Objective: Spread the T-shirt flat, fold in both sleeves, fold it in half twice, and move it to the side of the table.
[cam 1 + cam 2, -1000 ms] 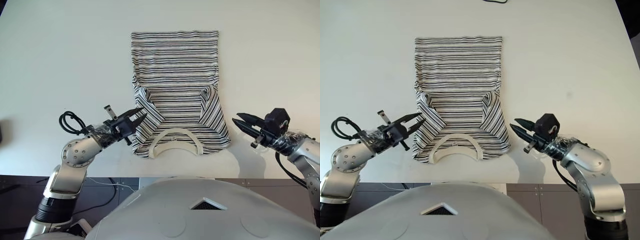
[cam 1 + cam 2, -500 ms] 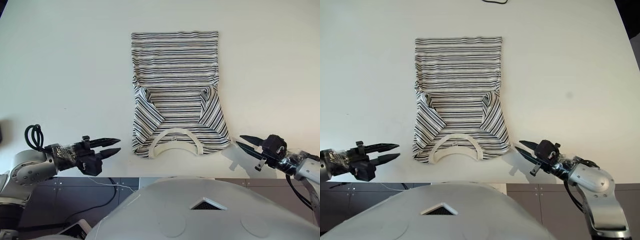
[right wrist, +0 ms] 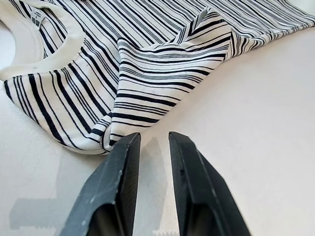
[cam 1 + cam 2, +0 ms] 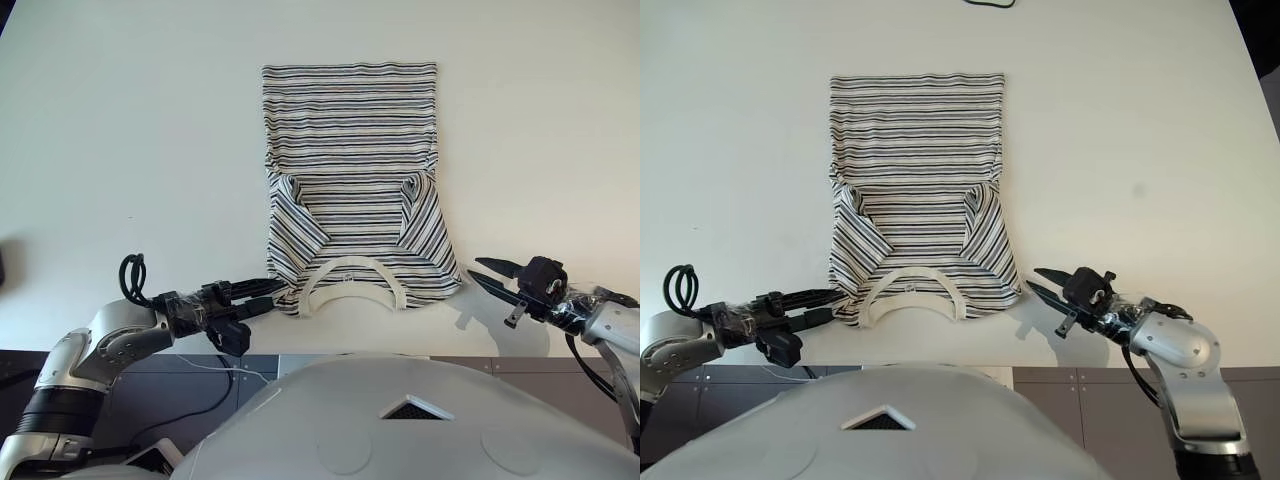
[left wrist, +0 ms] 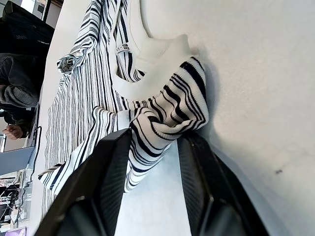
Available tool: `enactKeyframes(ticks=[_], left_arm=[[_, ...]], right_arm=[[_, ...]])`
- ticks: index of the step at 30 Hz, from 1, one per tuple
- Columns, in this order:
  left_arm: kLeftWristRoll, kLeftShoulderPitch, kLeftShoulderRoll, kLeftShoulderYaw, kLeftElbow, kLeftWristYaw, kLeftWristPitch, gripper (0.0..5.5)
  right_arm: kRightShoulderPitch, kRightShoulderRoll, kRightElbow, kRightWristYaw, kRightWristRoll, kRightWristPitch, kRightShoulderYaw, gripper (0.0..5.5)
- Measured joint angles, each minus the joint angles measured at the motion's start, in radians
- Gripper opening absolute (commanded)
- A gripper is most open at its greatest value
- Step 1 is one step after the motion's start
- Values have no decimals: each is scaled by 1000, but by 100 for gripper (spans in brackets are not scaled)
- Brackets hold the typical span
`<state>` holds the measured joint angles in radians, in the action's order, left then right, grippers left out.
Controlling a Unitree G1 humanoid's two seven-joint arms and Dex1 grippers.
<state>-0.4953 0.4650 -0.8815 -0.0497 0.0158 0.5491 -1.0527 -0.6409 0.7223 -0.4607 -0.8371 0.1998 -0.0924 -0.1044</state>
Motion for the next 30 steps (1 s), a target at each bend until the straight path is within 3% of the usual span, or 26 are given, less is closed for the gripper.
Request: enactKeyframes(ticks=[16, 26, 30], left_arm=[[-28, -77, -64, -73, 29, -66, -18, 169], [2, -74, -113, -136, 20, -34, 16, 15], [22, -72, -139, -144, 21, -24, 27, 15]], right_arm=[[8, 0, 34, 1, -41, 4, 40, 105], [-9, 7, 51, -6, -63, 38, 37, 105], [-36, 46, 71, -22, -111, 137, 2, 105]])
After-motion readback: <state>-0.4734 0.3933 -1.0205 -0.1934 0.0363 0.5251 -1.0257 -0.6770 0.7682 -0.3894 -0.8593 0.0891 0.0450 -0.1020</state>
